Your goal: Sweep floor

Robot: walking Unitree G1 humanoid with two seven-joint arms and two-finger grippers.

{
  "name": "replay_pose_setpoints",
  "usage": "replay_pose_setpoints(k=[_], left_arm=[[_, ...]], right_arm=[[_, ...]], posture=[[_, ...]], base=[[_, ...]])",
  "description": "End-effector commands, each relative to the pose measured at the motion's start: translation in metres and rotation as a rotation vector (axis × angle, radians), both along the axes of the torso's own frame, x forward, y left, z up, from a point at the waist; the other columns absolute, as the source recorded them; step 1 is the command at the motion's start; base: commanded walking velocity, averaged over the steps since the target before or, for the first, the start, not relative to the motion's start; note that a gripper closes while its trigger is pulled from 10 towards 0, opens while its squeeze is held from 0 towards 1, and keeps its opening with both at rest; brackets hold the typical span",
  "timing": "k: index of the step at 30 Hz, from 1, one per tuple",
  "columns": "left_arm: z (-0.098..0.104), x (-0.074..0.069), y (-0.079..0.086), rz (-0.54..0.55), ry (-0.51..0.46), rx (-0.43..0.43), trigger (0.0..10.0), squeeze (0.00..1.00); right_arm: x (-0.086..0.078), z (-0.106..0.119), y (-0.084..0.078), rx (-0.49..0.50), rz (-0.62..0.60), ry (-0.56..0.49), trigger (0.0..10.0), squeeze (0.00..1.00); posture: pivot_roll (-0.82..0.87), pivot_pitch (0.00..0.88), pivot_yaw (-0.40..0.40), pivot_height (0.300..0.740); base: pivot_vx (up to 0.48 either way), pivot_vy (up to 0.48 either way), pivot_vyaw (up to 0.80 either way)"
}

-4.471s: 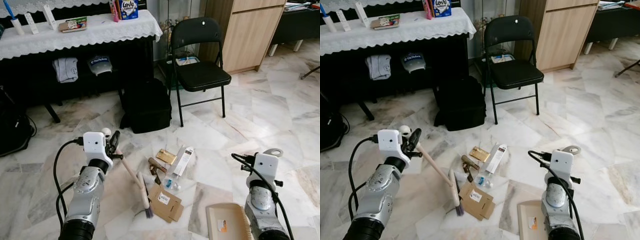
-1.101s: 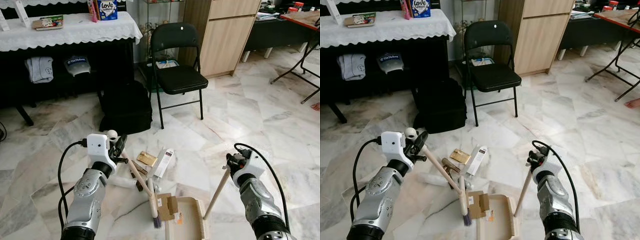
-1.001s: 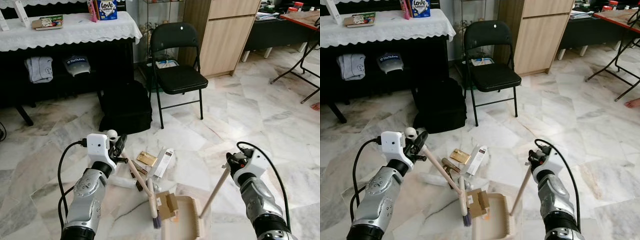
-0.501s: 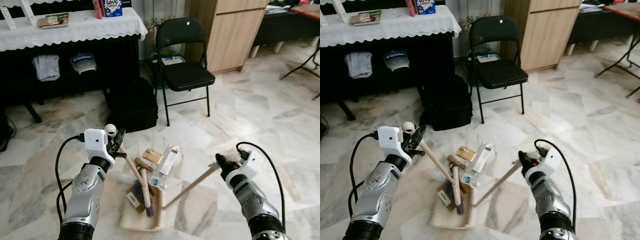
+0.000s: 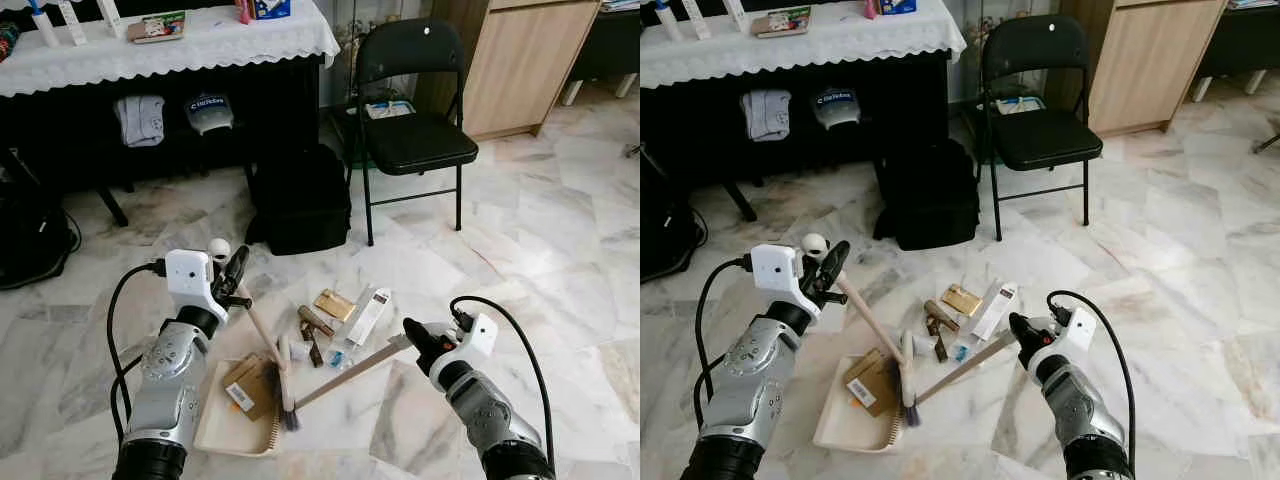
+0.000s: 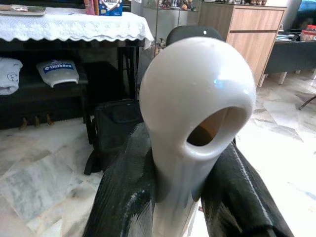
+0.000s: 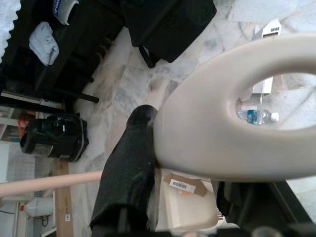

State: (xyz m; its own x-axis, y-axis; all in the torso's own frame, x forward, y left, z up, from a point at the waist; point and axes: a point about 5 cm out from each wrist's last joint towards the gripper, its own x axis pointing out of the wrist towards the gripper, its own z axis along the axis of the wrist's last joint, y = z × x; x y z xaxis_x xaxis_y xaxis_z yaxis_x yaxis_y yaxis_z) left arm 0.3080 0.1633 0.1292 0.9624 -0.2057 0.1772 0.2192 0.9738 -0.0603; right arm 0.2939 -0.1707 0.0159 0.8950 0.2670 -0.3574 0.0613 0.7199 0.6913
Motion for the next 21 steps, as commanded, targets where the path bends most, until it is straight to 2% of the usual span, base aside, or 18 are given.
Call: replay_pose_setpoints(k=[1, 4, 7, 12, 13, 18, 21], left_arm=[[0.006, 0.003, -0.001, -0.005, -0.006, -0.009, 10.0, 0.0], [0.022, 0.006, 0.005, 0.016, -0.061, -0.002, 10.0, 0.0], [0.048, 0.01, 0.011, 0.036, -0.148, 0.015, 10.0, 0.0], [0.078, 0.011, 0.016, 0.045, -0.245, 0.039, 10.0, 0.0], [0.088, 0.01, 0.017, 0.044, -0.277, 0.05, 10.0, 0.0], [0.106, 0.009, 0.017, 0.027, -0.324, 0.089, 10.0, 0.0], [0.123, 0.007, 0.018, 0.048, -0.377, 0.102, 10.0, 0.0]], right_arm=[[0.012, 0.021, 0.018, 0.127, 0.072, -0.155, 10.0, 0.0], [0.01, 0.019, 0.018, 0.107, 0.075, -0.15, 10.0, 0.0], [0.008, 0.017, 0.019, 0.071, 0.102, -0.154, 10.0, 0.0], [0.007, 0.014, 0.02, 0.058, 0.104, -0.144, 10.0, 0.0], [0.007, 0.013, 0.02, 0.052, 0.099, -0.138, 10.0, 0.0], [0.008, 0.012, 0.02, 0.046, 0.099, -0.137, 10.0, 0.0], [0.007, 0.011, 0.021, 0.043, 0.1, -0.138, 10.0, 0.0]], posture=[[-0.09, 0.019, 0.05, 0.74], [-0.08, 0.017, 0.049, 0.74], [-0.08, 0.013, 0.047, 0.74], [-0.08, 0.009, 0.047, 0.74], [-0.08, 0.008, 0.047, 0.74], [-0.07, 0.003, 0.047, 0.74], [-0.07, 0.0, 0.05, 0.74]], base=[[0.0, 0.0, 0.0], [0.0, 0.0, 0.0], [0.0, 0.0, 0.0], [0.0, 0.0, 0.0], [0.0, 0.0, 0.0], [0.0, 0.0, 0.0], [0.0, 0.0, 0.0]])
